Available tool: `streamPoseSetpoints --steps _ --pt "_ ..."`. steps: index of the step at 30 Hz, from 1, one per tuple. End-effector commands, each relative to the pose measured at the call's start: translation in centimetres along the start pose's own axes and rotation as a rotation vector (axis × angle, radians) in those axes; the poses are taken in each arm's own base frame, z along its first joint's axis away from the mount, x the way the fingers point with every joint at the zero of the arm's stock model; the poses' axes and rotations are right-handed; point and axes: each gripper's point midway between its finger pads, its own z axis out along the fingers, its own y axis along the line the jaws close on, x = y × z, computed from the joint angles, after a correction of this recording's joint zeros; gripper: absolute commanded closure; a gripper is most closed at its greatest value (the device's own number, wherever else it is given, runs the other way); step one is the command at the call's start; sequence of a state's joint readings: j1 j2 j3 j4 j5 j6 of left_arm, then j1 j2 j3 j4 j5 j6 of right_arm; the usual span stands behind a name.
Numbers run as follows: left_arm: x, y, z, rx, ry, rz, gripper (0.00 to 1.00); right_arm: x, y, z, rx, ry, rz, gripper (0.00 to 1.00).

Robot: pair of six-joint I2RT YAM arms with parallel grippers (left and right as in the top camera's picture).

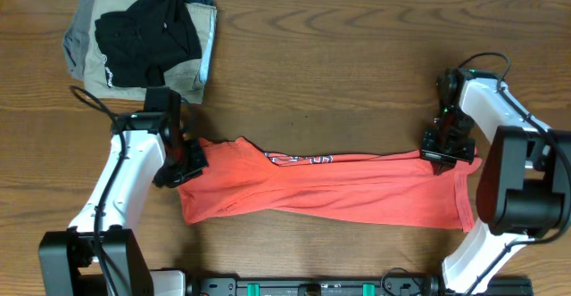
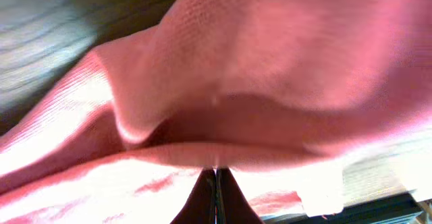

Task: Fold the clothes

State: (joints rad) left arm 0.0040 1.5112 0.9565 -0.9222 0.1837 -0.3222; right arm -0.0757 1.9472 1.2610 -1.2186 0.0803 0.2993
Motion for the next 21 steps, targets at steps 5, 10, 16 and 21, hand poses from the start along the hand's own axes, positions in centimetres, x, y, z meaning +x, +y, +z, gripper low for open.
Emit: streamPoseSetpoints --steps 5,10,16,21 --pt "1.4 -3.0 1.0 0.103 0.072 0.106 0.78 -0.5 -1.0 -2.3 -0.004 -0.089 0.043 0.99" --pt "1.3 -2.8 2.3 0.086 0.104 0.1 0.78 -0.8 -1.8 -1.1 0.008 -0.097 0.067 0.97" --pt "1.3 -1.3 4.5 -0.003 0.154 0.088 0.78 -0.7 -4.8 0.2 0.03 -0.076 0.158 0.96" --pt "1.1 -0.6 6.5 -0.046 0.189 0.083 0.78 -2.0 -5.5 0.6 -0.08 -0.094 0.221 0.99"
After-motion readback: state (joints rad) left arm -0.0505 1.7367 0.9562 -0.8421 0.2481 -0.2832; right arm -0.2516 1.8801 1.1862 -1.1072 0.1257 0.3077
